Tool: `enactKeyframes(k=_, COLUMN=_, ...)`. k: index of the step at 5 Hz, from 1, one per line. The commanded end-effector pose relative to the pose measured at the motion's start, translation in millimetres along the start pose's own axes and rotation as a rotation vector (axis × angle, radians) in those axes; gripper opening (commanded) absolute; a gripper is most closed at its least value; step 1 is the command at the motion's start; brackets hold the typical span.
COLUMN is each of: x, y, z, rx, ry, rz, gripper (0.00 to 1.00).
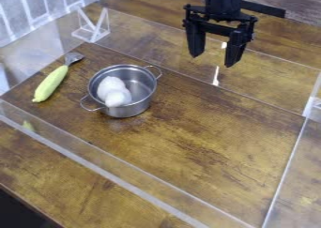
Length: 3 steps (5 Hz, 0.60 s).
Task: Put the mushroom in the silver pot
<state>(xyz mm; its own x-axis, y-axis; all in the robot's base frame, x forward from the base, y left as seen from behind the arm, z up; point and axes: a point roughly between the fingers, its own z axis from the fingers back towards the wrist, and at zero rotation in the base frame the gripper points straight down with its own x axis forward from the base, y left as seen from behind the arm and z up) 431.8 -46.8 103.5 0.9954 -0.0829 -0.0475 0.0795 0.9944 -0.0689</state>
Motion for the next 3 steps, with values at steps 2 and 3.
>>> enactKeyframes(k=2, x=-0.8, y=-5, z=-6.8, rx=0.004, ry=-0.007, rz=-0.004, gripper=1.00)
enactKeyframes(k=3, x=-5.6, y=1, z=-11.3, rx=0.012, ry=0.009, rz=0.016, gripper=1.00)
